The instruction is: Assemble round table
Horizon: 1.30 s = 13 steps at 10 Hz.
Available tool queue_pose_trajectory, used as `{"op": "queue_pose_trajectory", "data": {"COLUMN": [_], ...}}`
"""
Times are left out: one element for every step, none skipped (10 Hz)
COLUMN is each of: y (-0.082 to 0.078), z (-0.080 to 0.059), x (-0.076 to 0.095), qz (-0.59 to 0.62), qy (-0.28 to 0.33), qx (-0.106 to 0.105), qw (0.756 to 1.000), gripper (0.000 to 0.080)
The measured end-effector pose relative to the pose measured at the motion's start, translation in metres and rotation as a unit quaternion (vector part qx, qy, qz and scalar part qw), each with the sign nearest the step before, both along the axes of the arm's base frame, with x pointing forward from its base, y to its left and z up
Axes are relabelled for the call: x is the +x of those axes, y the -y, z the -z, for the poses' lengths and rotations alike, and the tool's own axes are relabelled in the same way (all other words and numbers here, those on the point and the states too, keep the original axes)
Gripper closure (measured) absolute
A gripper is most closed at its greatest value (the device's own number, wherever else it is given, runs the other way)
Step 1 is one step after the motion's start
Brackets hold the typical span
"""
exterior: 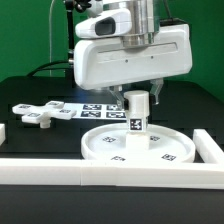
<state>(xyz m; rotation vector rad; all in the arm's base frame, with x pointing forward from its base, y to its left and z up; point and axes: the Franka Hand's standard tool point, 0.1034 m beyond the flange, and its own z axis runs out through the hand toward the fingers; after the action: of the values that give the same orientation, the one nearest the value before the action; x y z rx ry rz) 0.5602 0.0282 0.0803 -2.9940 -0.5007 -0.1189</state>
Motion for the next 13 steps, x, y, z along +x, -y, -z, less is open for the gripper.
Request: {"op": "queue_pose_trajectory", "data": {"y": [0.0013, 0.0016, 0.0016, 0.0014, -0.0001, -0.0029, -0.0033, -0.0028, -0.0017, -0.0013, -0.001, -0.0025, -0.0048], "z": [0.0, -0.0001, -0.0001, -0.0001, -0.0004, -0.0001, 0.0003, 0.0005, 0.0004, 0.0005, 0.0004, 0.0003, 0.0015], "x": [0.0002, 0.0002, 0.0002, 0.0003, 0.001, 0.0014, 0.0018, 0.0023, 0.0023, 0.0017, 0.0014, 0.0012, -0.0006], "qz": [0.0, 0.009, 0.009, 0.017, 0.073, 0.128, 0.182, 0.239, 0.3, 0.343, 0.404, 0.458, 0.518], "qy": [0.0, -0.001, -0.001, -0.002, -0.008, -0.014, -0.015, -0.016, -0.018, -0.02, -0.026, -0.033, -0.043], "qx": [0.0, 0.0, 0.0, 0.001, 0.006, 0.01, 0.015, 0.02, 0.026, 0.03, 0.034, 0.038, 0.043], "qw": [1.0, 1.0, 1.0, 1.0, 0.997, 0.992, 0.983, 0.971, 0.954, 0.939, 0.914, 0.888, 0.853], "gripper": [0.0393, 0.0393, 0.0393, 0.0393, 0.0393, 0.0393, 0.0392, 0.0392, 0.0392, 0.0392, 0.0392, 0.0392, 0.0392]}}
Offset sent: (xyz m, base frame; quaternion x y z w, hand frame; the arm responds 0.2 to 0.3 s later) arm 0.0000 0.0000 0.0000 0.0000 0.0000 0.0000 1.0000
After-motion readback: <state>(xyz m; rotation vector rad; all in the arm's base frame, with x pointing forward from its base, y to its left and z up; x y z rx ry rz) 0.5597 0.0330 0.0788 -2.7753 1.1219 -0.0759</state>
